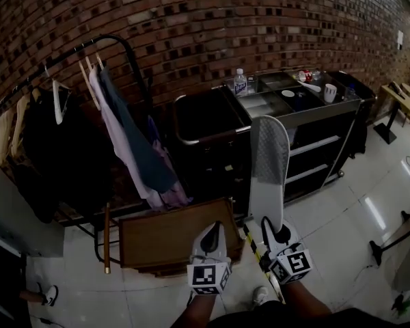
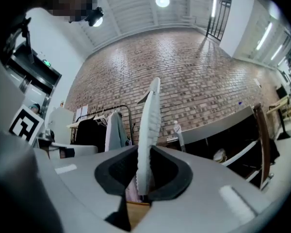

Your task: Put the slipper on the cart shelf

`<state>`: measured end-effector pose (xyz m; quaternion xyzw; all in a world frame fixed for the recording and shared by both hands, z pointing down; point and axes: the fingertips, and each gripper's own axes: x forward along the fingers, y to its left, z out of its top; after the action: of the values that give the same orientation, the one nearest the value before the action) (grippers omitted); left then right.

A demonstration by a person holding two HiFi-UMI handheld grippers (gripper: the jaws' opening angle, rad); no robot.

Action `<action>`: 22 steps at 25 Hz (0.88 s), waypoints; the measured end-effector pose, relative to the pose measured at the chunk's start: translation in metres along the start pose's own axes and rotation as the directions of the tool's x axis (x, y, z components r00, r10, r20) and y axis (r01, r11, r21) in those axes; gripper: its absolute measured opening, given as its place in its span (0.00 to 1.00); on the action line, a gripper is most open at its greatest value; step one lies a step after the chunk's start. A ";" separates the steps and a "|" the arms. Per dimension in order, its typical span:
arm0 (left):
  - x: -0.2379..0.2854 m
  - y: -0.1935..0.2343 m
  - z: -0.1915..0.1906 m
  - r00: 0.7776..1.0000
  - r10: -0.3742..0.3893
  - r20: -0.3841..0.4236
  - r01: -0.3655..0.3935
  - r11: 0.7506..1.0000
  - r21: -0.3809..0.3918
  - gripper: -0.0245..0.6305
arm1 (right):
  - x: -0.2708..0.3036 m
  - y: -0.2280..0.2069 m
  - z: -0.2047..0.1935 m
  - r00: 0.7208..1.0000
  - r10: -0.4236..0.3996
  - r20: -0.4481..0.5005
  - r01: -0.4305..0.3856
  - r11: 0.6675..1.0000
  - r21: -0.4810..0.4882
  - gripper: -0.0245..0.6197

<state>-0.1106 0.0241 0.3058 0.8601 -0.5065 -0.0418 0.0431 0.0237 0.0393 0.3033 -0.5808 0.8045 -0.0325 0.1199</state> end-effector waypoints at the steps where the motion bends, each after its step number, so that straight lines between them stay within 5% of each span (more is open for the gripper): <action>1: 0.003 -0.001 0.004 1.000 0.006 0.009 -0.006 1.000 0.002 0.06 | 0.005 -0.003 0.006 1.000 0.009 0.017 -0.010 1.000 0.025 0.14; 12: 0.030 -0.011 0.026 0.994 0.058 0.095 -0.061 0.998 0.026 0.06 | 0.026 -0.028 0.010 0.997 0.081 -0.003 -0.081 0.997 -0.012 0.15; 22: 0.080 -0.049 -0.011 0.995 0.083 0.056 -0.086 0.995 0.047 0.06 | 0.005 -0.112 -0.023 0.992 0.045 -0.116 -0.054 0.995 -0.079 0.15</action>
<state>-0.0287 -0.0217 0.3093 0.8373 -0.5443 -0.0503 0.0099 0.1205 -0.0032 0.3458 -0.5622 0.8249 -0.0295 0.0504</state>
